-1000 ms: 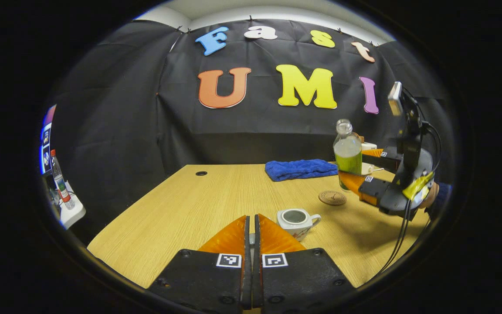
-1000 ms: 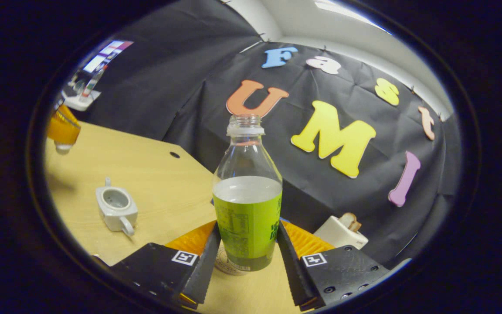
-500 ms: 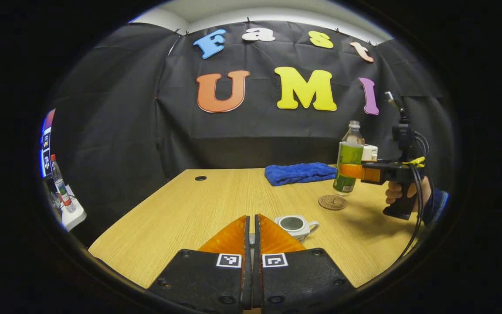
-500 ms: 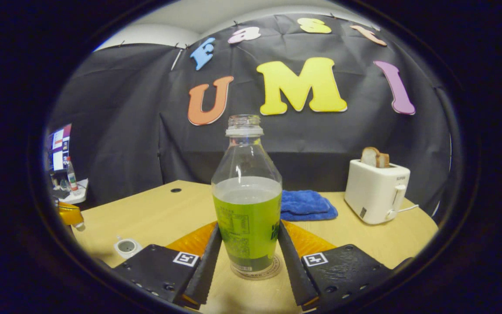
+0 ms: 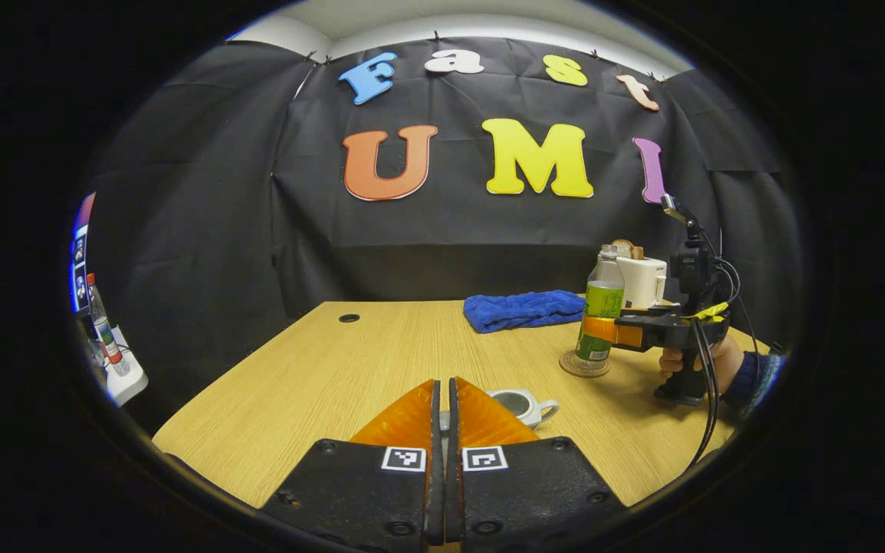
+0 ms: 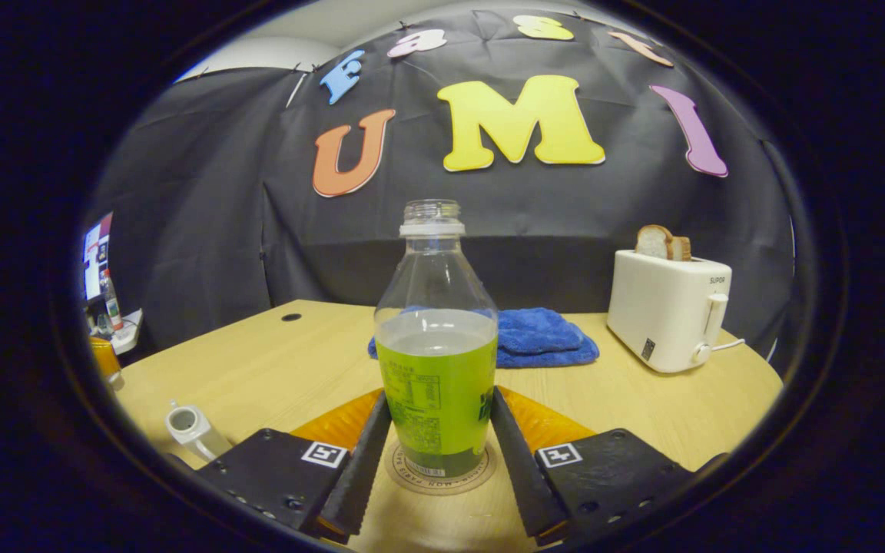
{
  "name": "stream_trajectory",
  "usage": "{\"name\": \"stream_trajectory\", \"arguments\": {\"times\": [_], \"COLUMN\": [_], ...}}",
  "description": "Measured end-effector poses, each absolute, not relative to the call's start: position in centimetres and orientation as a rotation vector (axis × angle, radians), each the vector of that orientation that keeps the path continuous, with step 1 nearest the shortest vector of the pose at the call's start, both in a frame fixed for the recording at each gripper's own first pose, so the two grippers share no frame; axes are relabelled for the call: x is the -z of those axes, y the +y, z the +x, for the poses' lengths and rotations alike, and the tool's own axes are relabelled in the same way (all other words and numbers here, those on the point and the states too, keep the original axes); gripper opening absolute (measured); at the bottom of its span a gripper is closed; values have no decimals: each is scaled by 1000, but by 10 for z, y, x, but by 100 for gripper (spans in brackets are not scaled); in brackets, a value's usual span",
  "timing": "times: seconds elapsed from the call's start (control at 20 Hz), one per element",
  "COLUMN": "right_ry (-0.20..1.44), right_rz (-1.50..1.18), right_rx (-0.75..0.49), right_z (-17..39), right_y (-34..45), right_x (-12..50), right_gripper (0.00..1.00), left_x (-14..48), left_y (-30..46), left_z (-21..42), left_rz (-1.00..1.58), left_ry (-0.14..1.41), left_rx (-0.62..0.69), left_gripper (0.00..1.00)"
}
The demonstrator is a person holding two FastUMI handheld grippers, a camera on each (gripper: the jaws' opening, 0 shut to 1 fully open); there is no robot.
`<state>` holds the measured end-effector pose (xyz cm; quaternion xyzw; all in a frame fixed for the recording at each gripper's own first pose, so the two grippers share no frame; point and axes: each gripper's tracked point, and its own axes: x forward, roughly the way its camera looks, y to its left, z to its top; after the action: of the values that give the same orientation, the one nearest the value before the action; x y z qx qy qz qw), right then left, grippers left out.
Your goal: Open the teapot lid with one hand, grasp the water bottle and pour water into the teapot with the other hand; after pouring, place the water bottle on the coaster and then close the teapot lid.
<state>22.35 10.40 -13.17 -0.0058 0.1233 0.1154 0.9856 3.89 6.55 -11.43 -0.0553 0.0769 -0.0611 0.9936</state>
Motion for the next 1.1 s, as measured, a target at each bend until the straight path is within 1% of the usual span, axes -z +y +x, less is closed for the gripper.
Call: {"name": "stream_trajectory", "arguments": {"times": [0.05, 0.2, 0.25, 0.35, 0.4, 0.5, 0.65, 0.85, 1.1], "right_ry": [246, 225, 221, 215, 213, 215, 224, 204, 161], "right_rz": [-19, -3, -9, -37, -51, -69, -74, -34, 8], "right_rx": [-227, -235, -239, -252, -252, -252, -206, -193, -187], "right_z": [222, 212, 208, 195, 188, 173, 148, 110, 81], "right_y": [103, 104, 104, 103, 100, 95, 81, 65, 39], "right_x": [132, 126, 125, 124, 124, 126, 129, 124, 115], "right_gripper": [75, 79, 85, 92, 94, 94, 95, 94, 94], "left_x": [114, 114, 112, 108, 105, 102, 101, 112, 130], "left_y": [64, 59, 57, 48, 45, 33, 24, 9, -2], "left_z": [40, 44, 47, 53, 56, 62, 74, 89, 100], "left_rz": [-112, -106, -102, -107, -116, -135, -133, -124, -93], "left_ry": [154, 150, 144, 129, 115, 98, 70, 93, 134], "left_rx": [124, 124, 125, 140, 151, 190, 216, 218, 199], "left_gripper": [3, 3, 4, 4, 4, 4, 4, 4, 3]}}
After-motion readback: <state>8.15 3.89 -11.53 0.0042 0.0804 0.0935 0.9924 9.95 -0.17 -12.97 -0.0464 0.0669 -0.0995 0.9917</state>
